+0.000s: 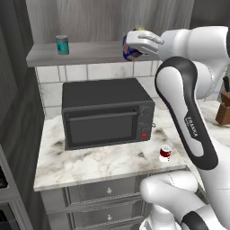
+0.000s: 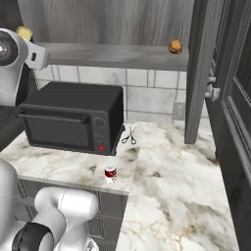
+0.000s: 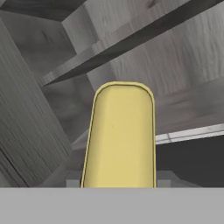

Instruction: Pick the cans from the counter and place them in their designated side in the cabinet.

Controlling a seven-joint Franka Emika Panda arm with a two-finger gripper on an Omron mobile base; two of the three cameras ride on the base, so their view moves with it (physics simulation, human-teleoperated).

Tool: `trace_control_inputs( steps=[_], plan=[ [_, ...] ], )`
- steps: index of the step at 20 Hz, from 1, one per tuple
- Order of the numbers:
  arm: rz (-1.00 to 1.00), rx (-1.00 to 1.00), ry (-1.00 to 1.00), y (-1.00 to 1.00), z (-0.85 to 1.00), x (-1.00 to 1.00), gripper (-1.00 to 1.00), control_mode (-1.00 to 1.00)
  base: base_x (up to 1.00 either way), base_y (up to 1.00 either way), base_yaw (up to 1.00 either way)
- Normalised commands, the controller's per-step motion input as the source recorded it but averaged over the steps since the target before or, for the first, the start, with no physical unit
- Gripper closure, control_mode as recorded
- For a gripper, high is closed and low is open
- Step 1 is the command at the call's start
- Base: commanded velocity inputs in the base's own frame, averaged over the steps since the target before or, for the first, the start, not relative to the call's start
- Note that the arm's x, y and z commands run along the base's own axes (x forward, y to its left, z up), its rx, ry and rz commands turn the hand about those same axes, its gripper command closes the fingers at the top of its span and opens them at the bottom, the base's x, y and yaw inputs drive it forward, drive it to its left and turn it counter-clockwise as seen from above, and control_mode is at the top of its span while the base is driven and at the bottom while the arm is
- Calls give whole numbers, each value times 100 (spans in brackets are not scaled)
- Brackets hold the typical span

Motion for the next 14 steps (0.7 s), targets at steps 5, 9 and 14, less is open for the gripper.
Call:
trace_control_inputs(
  steps=[5, 9, 14],
  plan=[
    [0, -1, 2, 8, 3, 14, 100, -100, 0, 0, 0],
    [0, -1, 2, 9, 2, 12, 100, -100, 0, 0, 0],
    [0, -1, 3, 8, 0, 13, 100, -100, 0, 0, 0]
  ],
)
